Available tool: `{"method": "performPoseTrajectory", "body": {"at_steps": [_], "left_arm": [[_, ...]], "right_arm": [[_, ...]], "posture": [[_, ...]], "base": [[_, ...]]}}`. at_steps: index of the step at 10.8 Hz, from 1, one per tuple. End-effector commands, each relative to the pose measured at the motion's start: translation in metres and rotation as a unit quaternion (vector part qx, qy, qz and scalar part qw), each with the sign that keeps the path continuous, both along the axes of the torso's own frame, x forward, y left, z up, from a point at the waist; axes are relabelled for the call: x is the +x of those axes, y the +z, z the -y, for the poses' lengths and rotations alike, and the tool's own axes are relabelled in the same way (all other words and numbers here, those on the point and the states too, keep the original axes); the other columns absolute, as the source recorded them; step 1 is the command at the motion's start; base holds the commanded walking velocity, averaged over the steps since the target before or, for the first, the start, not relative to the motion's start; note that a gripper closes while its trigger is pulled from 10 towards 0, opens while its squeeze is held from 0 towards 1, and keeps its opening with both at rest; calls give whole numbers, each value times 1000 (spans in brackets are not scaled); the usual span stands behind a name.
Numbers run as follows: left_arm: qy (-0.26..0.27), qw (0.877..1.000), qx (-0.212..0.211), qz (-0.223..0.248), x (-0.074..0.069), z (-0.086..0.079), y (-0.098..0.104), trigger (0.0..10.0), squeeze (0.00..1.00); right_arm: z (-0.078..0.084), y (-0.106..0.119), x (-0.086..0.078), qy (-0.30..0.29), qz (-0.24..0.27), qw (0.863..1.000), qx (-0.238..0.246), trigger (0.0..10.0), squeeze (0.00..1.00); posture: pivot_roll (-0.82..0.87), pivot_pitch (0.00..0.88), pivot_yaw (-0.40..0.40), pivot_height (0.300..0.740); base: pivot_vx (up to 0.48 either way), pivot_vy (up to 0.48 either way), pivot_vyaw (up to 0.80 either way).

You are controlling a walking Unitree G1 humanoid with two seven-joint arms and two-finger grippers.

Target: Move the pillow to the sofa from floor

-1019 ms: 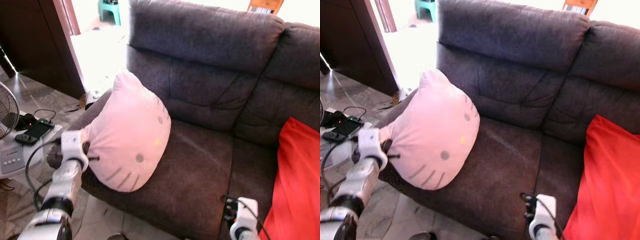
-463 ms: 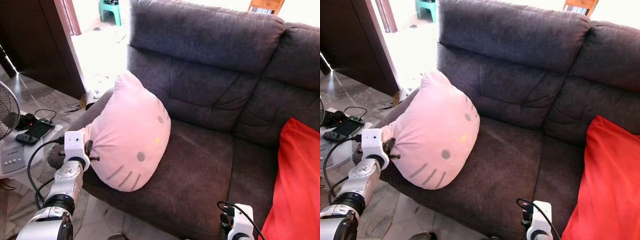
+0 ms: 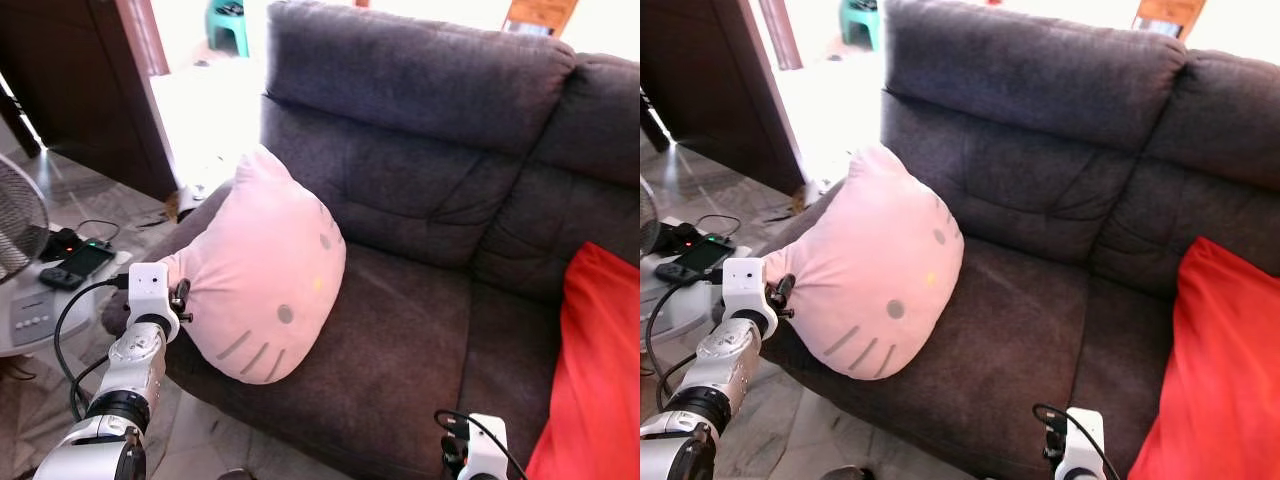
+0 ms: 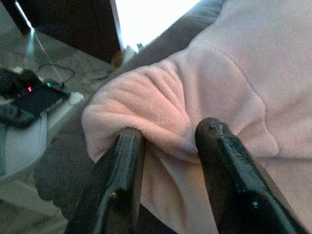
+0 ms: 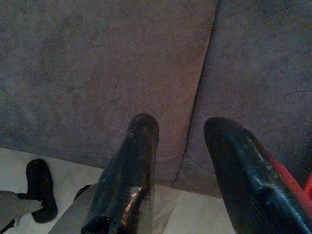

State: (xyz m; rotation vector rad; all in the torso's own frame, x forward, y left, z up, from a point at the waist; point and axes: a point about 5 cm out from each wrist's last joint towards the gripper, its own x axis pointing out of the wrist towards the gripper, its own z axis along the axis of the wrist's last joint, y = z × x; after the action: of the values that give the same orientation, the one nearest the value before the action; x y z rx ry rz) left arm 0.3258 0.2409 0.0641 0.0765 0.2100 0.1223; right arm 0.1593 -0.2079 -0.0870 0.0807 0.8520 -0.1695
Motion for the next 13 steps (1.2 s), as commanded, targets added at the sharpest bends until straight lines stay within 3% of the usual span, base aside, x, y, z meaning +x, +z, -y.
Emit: {"method": "performPoseTrajectory", "body": {"at_steps": [1,3,5,6,7,8,9,10,11,12,13], "left_arm": [[-9,999,11,34,-1,1,8,10000,1000],[-25,999,14,45,-4,8,8,10000,1000],[-28,996,2,86,-5,13,17,10000,1000],[3,993,11,120,-10,7,26,10000,553],[61,988,44,133,-23,-8,25,10000,0],[86,986,62,128,-30,-15,20,10000,0],[153,978,111,84,-52,-36,1,10000,0],[218,968,125,22,-71,-55,-19,10000,0],[249,957,126,-80,-94,-69,-50,10000,0],[203,963,84,-158,-106,-60,-76,10000,0],[44,975,23,-215,-110,-20,-100,10000,0]], "right_arm": [[-1,-3,-7,-1,-16,1000,1,10000,0],[-3,-4,-8,3,-21,1000,2,10000,0],[-4,-5,-7,3,-22,1000,4,10000,0],[-4,-4,-6,2,-20,1000,3,10000,0],[-3,-4,-5,1,-19,1000,3,10000,0],[-3,-3,-5,1,-19,1000,2,10000,0],[-3,-4,-6,1,-23,1000,2,10000,0],[-3,-4,-6,0,-25,1000,3,10000,0],[-3,-4,-6,0,-28,1000,4,10000,0],[-3,-5,-7,2,-31,1000,3,10000,0],[-5,-6,-8,6,-38,999,4,10000,0]], "posture": [[109,28,-37,740],[109,25,-37,740],[110,25,-37,740],[114,36,-40,740],[116,46,-41,740],[117,49,-40,740],[118,56,-40,740],[121,59,-39,740],[126,60,-39,740],[125,60,-39,740],[129,60,-38,740]], "base": [[0,0,0],[0,0,0],[0,0,0],[0,0,0],[0,0,0],[0,0,0],[0,0,0],[0,0,0],[0,0,0],[0,0,0],[0,0,0]]}}
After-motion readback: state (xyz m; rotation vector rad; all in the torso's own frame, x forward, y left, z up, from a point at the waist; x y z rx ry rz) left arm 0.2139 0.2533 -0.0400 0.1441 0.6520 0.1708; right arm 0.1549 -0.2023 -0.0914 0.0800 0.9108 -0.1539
